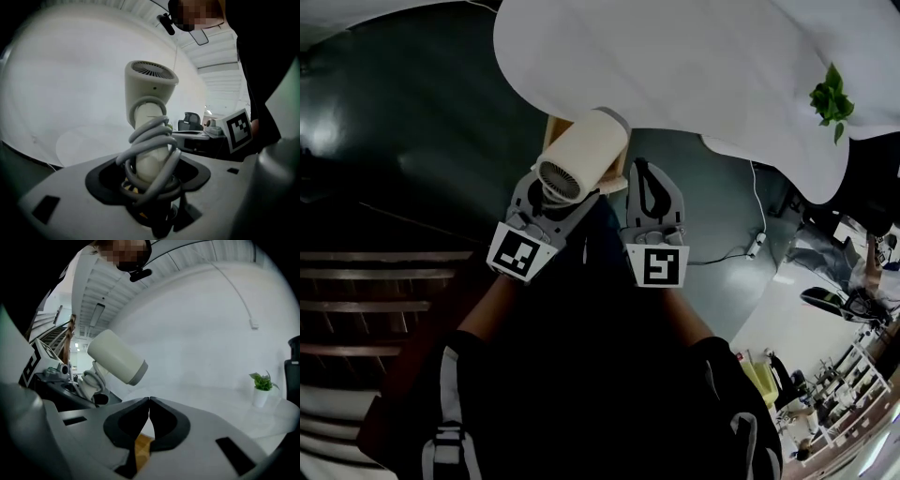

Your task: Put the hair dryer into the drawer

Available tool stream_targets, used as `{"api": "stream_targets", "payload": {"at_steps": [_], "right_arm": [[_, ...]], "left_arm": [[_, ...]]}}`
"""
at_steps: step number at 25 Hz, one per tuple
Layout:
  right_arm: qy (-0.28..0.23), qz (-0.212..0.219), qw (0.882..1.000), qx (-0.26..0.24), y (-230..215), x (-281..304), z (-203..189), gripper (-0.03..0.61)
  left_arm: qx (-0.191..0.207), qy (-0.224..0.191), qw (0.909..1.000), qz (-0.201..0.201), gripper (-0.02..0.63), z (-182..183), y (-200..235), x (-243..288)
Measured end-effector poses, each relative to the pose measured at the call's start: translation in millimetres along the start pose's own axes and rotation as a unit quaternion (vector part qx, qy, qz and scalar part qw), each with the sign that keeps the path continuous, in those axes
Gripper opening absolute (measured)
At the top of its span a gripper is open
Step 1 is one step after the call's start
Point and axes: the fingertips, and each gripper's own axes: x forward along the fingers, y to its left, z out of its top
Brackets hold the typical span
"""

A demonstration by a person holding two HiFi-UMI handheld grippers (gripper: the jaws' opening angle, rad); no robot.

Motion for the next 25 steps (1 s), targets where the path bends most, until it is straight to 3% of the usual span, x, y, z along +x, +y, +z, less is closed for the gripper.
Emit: {"api": "stream_targets", "payload": {"at_steps": [3,8,19,25], "right_arm": [[0.023,0.015,1.000,-0.003,3,9,-24,0.023],[0.053,0.028,0.998,0.013,9,19,-51,0.023],[0.081,0.057,0.995,0.026,27,34,-92,0.023],[0.103,0.066,0.992,0.030,29,37,-113,0.023]], "left_arm": [[0.019,0.012,0.9997,-0.007,0.285,-25,5,13],[0.003,0.045,0.9990,-0.005,0.285,-68,18,20],[-0.008,0.094,0.9956,0.001,0.285,-115,32,22],[0.002,0.155,0.9879,0.009,0.285,-141,43,22]]}}
